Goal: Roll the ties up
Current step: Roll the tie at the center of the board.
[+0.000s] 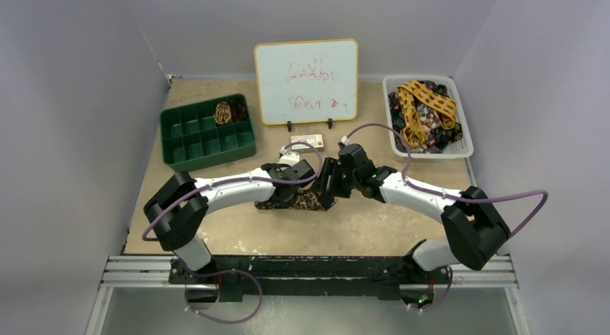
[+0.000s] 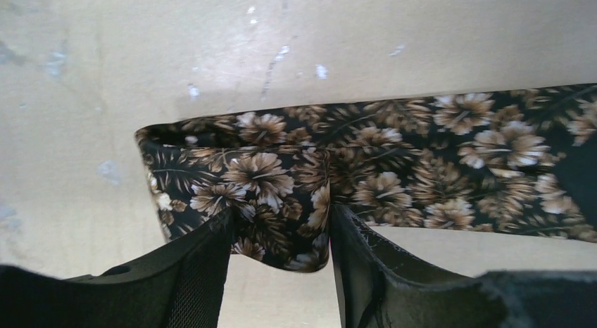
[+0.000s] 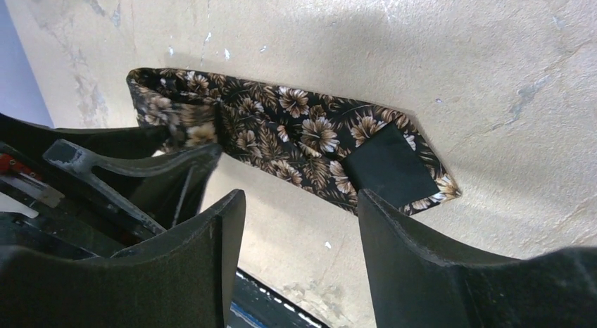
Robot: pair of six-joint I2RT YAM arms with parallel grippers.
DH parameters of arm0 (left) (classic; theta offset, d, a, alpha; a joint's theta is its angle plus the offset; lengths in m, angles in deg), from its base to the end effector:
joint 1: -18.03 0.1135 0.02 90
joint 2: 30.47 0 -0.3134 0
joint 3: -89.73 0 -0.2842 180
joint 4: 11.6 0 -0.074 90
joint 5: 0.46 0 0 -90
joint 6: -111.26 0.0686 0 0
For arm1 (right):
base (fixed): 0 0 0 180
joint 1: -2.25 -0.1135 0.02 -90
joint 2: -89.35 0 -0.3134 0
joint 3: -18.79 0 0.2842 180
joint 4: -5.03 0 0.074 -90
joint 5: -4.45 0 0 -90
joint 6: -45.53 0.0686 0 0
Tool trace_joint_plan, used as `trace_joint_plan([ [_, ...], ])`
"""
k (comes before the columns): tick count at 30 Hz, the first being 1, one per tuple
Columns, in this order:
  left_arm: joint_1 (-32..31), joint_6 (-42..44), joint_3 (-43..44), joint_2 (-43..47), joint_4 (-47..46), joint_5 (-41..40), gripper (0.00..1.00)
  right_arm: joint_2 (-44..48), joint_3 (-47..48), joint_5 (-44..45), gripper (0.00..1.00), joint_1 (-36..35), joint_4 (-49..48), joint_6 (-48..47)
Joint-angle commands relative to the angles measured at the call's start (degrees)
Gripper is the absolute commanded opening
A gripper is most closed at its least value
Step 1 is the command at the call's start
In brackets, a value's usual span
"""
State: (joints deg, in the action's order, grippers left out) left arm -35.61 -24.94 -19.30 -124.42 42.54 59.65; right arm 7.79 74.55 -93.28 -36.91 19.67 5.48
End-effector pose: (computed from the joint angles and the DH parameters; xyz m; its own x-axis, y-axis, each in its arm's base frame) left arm 0.2249 -0.2479 0.1851 -0.8564 0.1078 -0.5049 0.0205 0.9843 0.1754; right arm 0.2562 0.2206 0.2077 -0.8634 0.2751 -0.4229 -0.0687 0.7664 0.6387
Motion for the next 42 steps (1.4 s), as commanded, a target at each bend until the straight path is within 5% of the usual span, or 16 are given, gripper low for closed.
trace_joint_plan([
  [1, 0.4, 1.96, 1.75, 0.2, -7.53, 7.2, 0.52, 0.44, -0.37, -1.51, 0.63, 0.4, -1.14, 0.15],
  [13, 8.22, 2.39, -3.76, 23.24, -10.1, 13.29, 0.66, -1.17, -0.3, -11.87, 0.87, 0.55, -12.64, -5.15],
  [18, 18.32, 0.85, -10.39, 32.92, -5.09, 16.86, 0.69, -4.11, 4.29, -16.17, 0.96, -0.95, -18.89, -24.17],
  [23, 31.96, 0.6, -18.17, 37.75, -6.2, 28.63, 0.7, -9.49, 8.55, -14.63, 0.99, -6.95, -23.44, -46.99],
  [29, 44.48, 0.53, -24.56, 41.21, -10.23, 40.55, 0.7, -15.38, 10.7, -18.93, 0.99, -11.79, -30.78, -63.18],
  [42, 47.14, 3.35, -23.83, 43.51, -6.89, 39.01, 0.69, -27.7, 19.59, -23.23, 0.99, -13.13, -21.33, -69.89],
])
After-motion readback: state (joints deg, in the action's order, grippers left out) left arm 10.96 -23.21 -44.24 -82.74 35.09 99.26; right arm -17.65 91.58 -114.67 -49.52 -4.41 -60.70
